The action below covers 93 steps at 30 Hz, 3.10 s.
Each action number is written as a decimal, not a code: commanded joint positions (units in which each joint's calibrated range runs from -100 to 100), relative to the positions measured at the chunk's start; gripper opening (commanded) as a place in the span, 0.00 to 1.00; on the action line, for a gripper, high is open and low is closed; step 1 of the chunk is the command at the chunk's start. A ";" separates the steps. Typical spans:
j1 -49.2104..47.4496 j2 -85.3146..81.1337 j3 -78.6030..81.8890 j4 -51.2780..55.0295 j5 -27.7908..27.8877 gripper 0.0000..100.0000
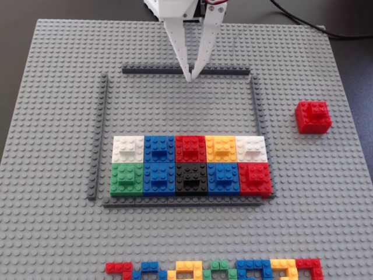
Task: Grab the cube and place it into the grid
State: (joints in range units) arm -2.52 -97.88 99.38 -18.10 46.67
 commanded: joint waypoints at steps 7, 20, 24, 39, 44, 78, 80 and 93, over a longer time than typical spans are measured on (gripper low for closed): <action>-4.00 -2.03 0.53 -3.11 -1.27 0.00; -4.59 -2.12 0.53 -4.62 -1.76 0.00; -5.33 -2.03 0.53 -4.43 -1.95 0.00; -5.62 0.29 -5.54 -3.01 -2.74 0.00; -7.32 9.92 -16.51 -0.86 -3.42 0.00; -28.53 79.56 -90.09 15.85 -17.19 0.00; -28.90 83.69 -94.08 16.24 -17.14 0.00; -29.34 107.60 -116.55 16.48 -17.14 0.04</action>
State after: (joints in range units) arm -31.53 7.63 -9.53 -1.10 29.57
